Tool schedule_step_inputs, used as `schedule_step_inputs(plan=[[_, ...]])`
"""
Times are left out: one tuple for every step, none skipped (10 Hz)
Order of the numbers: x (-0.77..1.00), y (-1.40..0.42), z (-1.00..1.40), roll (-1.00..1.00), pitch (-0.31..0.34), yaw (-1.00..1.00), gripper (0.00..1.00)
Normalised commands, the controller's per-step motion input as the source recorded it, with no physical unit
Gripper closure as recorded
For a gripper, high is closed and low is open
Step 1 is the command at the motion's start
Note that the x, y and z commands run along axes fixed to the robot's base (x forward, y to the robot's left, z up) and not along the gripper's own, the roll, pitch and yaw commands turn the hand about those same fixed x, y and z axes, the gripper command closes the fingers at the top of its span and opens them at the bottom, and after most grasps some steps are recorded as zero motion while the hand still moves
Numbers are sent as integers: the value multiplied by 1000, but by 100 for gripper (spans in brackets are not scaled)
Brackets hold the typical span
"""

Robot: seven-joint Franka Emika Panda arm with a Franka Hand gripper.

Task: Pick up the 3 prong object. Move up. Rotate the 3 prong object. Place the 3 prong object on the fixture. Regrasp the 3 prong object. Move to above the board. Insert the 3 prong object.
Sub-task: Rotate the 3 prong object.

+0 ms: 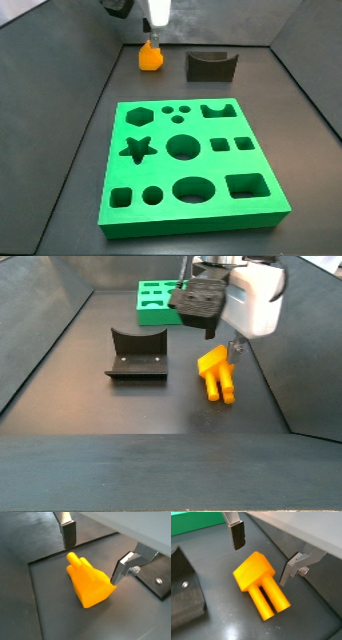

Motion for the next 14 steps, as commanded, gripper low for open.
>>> schedule_step_inputs(plan=[[39, 7, -21, 20, -23, 1000, 0], [39, 7, -21, 20, -24, 1000, 0], [39, 7, -21, 22, -26, 1000, 0], [39, 6, -21, 23, -28, 1000, 0], [39, 6, -21, 25, -30, 1000, 0], [39, 6, -21, 26, -31, 1000, 0], [38, 6, -21, 29, -34, 1000, 0], [38, 6, -21, 31, -37, 1000, 0], [38, 6, -21, 35, -42, 1000, 0], [37, 6, -22, 37, -44, 1000, 0], [37, 6, -22, 42, -50, 1000, 0], [37, 5, -22, 47, -56, 1000, 0], [36, 5, -23, 56, -67, 1000, 0], [35, 5, -23, 61, -73, 1000, 0]])
